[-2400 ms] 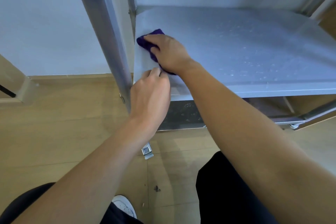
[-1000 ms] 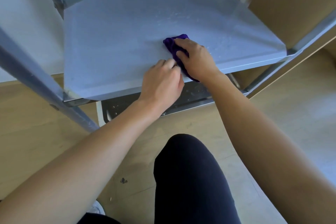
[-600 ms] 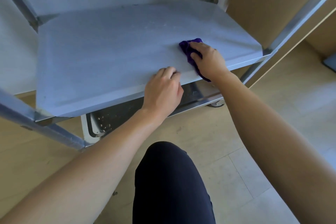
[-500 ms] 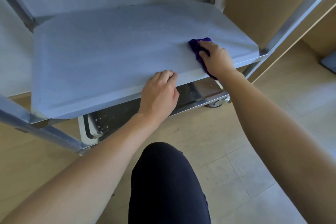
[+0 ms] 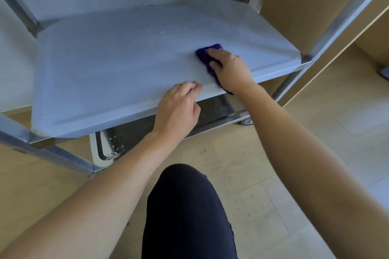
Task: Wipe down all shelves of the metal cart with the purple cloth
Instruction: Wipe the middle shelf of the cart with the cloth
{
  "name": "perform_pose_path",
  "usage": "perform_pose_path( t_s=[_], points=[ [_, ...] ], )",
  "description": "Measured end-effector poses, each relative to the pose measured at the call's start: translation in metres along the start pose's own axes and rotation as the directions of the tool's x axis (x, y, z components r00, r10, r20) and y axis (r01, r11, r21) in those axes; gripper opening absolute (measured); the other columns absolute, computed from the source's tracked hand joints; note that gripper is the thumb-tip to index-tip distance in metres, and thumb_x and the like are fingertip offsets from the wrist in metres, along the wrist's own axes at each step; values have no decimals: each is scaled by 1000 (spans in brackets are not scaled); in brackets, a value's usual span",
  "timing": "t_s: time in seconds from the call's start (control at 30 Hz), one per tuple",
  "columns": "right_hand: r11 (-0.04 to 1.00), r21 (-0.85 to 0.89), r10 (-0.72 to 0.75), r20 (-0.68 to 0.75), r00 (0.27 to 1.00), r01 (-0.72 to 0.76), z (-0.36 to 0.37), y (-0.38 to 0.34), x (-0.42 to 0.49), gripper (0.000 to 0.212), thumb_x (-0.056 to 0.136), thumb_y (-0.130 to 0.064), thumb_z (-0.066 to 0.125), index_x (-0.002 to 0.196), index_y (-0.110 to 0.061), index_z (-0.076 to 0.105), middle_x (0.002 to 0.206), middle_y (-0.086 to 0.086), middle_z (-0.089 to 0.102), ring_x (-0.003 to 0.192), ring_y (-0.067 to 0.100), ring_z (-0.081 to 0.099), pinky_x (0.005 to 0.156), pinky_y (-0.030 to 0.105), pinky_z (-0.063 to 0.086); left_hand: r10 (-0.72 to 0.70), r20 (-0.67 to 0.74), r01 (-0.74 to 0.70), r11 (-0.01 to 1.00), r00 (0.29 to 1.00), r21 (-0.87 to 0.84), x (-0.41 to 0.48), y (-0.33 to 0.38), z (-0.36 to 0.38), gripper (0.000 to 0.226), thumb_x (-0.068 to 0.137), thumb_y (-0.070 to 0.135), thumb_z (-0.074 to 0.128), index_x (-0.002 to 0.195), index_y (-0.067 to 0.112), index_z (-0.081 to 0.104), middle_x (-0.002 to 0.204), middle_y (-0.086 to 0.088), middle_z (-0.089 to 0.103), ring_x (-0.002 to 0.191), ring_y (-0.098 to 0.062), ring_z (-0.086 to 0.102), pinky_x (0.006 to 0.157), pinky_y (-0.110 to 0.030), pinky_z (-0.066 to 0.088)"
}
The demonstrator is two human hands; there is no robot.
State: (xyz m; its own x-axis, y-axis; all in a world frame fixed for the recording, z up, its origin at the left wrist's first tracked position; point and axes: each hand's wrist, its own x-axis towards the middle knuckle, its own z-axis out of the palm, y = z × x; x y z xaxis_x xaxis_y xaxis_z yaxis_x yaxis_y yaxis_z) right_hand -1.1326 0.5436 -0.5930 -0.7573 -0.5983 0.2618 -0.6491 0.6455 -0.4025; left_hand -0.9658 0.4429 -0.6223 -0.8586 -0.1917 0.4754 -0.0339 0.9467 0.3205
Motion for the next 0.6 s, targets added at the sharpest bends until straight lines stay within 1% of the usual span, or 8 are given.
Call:
perform_pose_path(
  t_s=[0.13,0.23,0.3,0.33,0.4,0.5,0.57,0.6],
  points=[
    [975,-69,208,-45,977,-211,-34,55,1,41,98,-18,41,137,-30,49,126,10,60,109,34,56,77,31,38,3,19,-3,1000,1000,6,0,1,2,44,81,0,57,123,9,66,121,-2,66,108,-25,62,84,-34,52],
    [948,-112,292,-71,954,-299,-46,74,1,41,99,-16,39,138,-25,49,127,12,59,111,35,55,77,30,38,-20,14,20,1000,1000,8,1,3,2,42,81,2,58,122,9,67,120,-2,67,108,-24,62,84,-33,52],
    [956,-127,255,-85,963,-265,-38,67,1,42,98,-13,40,138,-20,49,134,8,56,119,32,52,87,32,42,-43,0,43,999,999,23,2,7,2,38,81,3,59,117,9,68,114,-2,68,102,-26,63,79,-33,52],
    [965,-125,219,-88,972,-229,-31,58,0,42,97,-13,40,137,-19,50,137,6,54,123,29,50,93,32,42,-49,-8,49,998,999,33,3,9,2,35,81,5,59,114,8,69,111,-2,68,99,-26,63,75,-33,51],
    [985,-116,116,-75,990,-124,-17,40,-2,41,96,-14,42,136,-18,51,139,3,53,127,25,47,100,31,40,-55,-6,56,997,998,61,7,13,2,28,83,9,59,108,8,71,106,-2,68,94,-27,63,67,-31,47],
    [993,-120,-12,-54,998,5,-3,23,-8,39,99,-16,41,137,-18,51,140,0,53,132,22,43,103,32,38,-82,13,80,990,997,116,17,15,1,20,87,14,56,93,8,73,93,-3,65,84,-27,59,57,-30,40],
    [992,-124,-32,-57,998,25,-2,25,-8,38,100,-18,41,137,-19,51,140,-1,53,131,21,44,102,32,39,-87,8,85,989,996,120,23,18,3,19,86,14,54,85,6,72,89,-3,63,81,-28,57,54,-30,39],
    [992,-126,-34,-57,998,27,-2,27,-8,38,100,-19,41,136,-19,51,139,-1,53,131,21,44,102,31,40,-73,14,71,992,997,109,26,20,5,18,87,13,54,85,6,71,91,-4,64,82,-28,58,55,-31,40]
  ],
)
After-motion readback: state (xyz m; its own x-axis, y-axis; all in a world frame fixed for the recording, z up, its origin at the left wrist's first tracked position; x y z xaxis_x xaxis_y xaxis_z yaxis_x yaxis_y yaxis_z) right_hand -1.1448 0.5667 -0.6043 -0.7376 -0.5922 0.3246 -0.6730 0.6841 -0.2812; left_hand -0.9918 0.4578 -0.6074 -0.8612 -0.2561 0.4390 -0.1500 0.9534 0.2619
